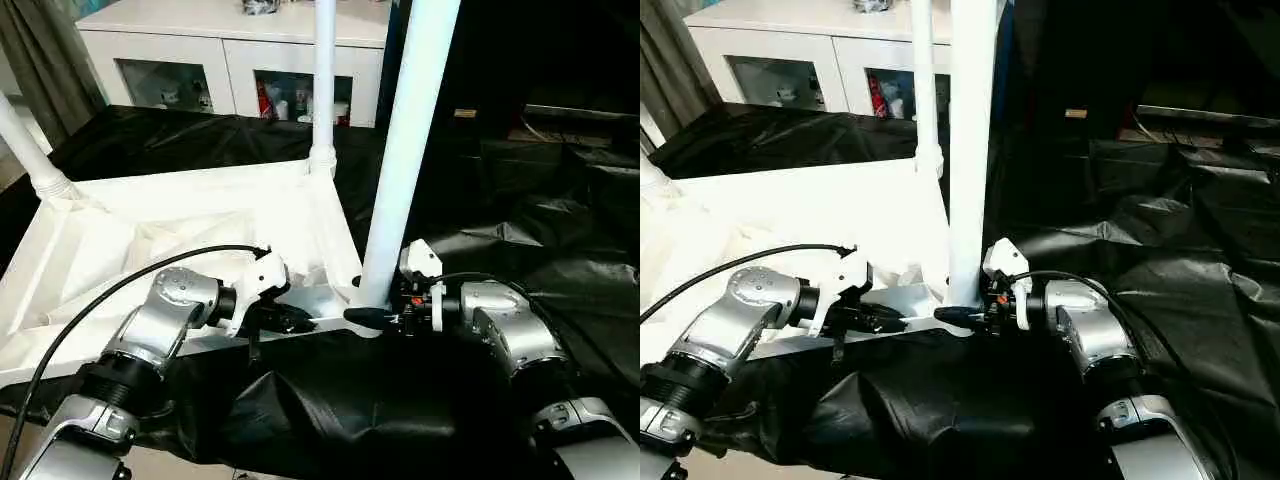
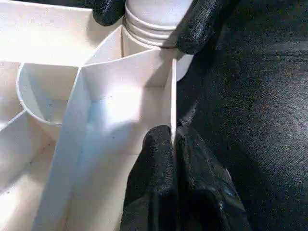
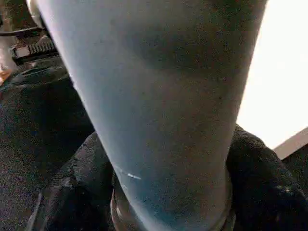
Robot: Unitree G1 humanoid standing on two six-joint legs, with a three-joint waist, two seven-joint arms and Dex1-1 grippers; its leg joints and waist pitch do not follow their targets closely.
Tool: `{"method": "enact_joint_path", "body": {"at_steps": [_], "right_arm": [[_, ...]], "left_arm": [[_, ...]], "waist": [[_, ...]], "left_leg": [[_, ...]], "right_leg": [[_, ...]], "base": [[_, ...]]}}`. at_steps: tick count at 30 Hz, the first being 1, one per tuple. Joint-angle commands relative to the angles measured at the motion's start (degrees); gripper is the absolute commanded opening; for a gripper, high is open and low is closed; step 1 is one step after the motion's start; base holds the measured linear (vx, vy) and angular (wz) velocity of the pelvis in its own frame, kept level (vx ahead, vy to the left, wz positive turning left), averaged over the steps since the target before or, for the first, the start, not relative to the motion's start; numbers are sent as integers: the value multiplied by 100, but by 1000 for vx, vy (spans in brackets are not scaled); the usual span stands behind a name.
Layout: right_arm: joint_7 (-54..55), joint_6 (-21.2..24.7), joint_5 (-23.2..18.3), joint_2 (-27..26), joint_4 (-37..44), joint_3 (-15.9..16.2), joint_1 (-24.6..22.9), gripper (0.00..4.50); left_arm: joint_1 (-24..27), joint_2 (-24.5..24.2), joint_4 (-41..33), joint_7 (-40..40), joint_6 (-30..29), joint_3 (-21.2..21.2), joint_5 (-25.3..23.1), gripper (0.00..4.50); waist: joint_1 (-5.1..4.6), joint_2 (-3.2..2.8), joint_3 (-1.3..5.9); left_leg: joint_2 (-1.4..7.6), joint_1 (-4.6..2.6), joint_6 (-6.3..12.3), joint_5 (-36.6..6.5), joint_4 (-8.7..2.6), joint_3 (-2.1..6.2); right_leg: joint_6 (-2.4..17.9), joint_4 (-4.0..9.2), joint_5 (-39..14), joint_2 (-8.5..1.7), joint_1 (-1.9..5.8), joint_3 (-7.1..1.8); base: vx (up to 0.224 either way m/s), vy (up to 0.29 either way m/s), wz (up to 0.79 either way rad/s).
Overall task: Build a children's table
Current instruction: Rotate leg to tighten
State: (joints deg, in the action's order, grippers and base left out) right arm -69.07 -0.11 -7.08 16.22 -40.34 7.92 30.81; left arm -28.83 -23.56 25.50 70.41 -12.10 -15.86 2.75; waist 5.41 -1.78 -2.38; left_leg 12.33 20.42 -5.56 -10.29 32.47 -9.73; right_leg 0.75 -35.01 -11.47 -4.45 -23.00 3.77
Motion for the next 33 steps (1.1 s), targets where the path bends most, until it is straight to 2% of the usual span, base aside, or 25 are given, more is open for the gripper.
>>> {"method": "enact_joint_path", "body": {"at_steps": [1,2,4,6,7,11,12,14,15,16,18,19,21,24,28,29,32,33], "right_arm": [[244,177,34,-144,-64,36,-123,276],[730,251,94,-269,-215,-49,-81,276],[1962,148,346,-573,-637,-176,-16,276],[2416,122,381,-719,-781,-252,2,275],[2571,131,371,-782,-826,-291,8,275],[3517,180,339,-1305,-946,-451,19,275],[3651,175,362,-1375,-960,-460,24,275],[3834,145,376,-1514,-1013,-469,72,275],[3926,114,379,-1590,-1047,-473,105,275],[3974,72,329,-1721,-1087,-493,164,275],[3809,90,210,-1804,-1069,-513,187,345],[3602,137,122,-1826,-1006,-506,175,345],[3382,173,127,-1770,-899,-422,141,354],[3050,196,151,-1636,-765,-353,97,389],[2394,222,101,-1332,-557,-247,38,394],[2172,252,71,-1212,-513,-248,35,394],[1565,271,7,-881,-408,-214,24,394],[1443,260,1,-814,-392,-207,23,394]], "left_arm": [[-24,142,-59,-353,0,129,43,0],[-85,226,77,-670,15,179,-52,0],[-252,469,434,-1350,18,292,-208,0],[-320,591,541,-1545,-10,318,-225,0],[-349,643,581,-1627,-12,320,-240,0],[-627,1174,944,-2295,-19,346,-283,0],[-656,1244,990,-2373,-10,340,-288,0],[-725,1385,1094,-2534,8,357,-291,0],[-757,1457,1143,-2591,26,362,-292,0],[-804,1577,1203,-2651,68,375,-275,0],[-803,1654,1174,-2604,87,393,-217,0],[-772,1658,1100,-2508,74,379,-181,0],[-717,1592,1027,-2325,81,325,-158,0],[-642,1460,991,-2133,123,287,-169,0],[-469,1231,785,-1658,126,205,-124,0],[-410,1143,714,-1504,163,188,-110,0],[-224,854,411,-943,97,131,1,0],[-178,772,328,-797,70,114,27,0]], "waist": [[19,41,336],[18,42,331],[-15,26,290],[-47,33,273],[-49,25,272],[-59,-24,285],[-58,-25,285],[-62,-19,290],[-69,-26,285],[-67,-20,288],[-59,-17,303],[-59,-1,307],[-57,-10,312],[-51,-21,319],[-47,-20,346],[-43,1,347],[-28,-11,350],[-18,-19,353]], "left_leg": [[70,10,411,-858,-298,-41],[70,4,395,-903,-303,-39],[56,-9,206,-1138,-342,-31],[34,-28,39,-1438,-379,-2],[39,-38,40,-1494,-383,-4],[41,-51,30,-1530,-383,-3],[34,-62,8,-1565,-382,-5],[32,-39,24,-1522,-384,-1],[19,-58,39,-1590,-379,-8],[19,-56,48,-1597,-380,-3],[23,-36,126,-1510,-373,-3],[24,-35,152,-1479,-373,-5],[27,-16,226,-1387,-370,-5],[29,-14,243,-1311,-368,-7],[33,19,342,-1082,-342,-12],[32,21,374,-1011,-338,-15],[48,45,458,-918,-319,-22],[59,27,478,-918,-312,-29]], "right_leg": [[1431,360,-480,-302,329,-215],[1417,372,-554,-305,325,-214],[1291,438,-1114,-319,293,-218],[1006,509,-1887,-340,307,-218],[960,523,-1985,-343,294,-226],[986,518,-1721,-313,272,-244],[982,521,-1713,-308,263,-244],[981,518,-1623,-314,286,-245],[971,536,-1721,-310,265,-245],[963,535,-1753,-314,274,-243],[961,526,-1622,-320,284,-249],[969,525,-1586,-319,287,-248],[1000,509,-1435,-319,299,-244],[1018,503,-1365,-322,302,-242],[1122,453,-908,-315,333,-238],[1169,444,-792,-310,341,-228],[1267,411,-599,-315,352,-217],[1287,411,-598,-314,338,-218]], "base": [[0,0,0],[0,0,0],[0,0,0],[0,0,0],[0,0,0],[0,0,0],[0,0,0],[0,0,0],[0,0,0],[0,0,0],[0,0,0],[0,0,0],[0,0,0],[0,0,0],[0,0,0],[0,0,0],[0,0,0],[0,0,0]]}}
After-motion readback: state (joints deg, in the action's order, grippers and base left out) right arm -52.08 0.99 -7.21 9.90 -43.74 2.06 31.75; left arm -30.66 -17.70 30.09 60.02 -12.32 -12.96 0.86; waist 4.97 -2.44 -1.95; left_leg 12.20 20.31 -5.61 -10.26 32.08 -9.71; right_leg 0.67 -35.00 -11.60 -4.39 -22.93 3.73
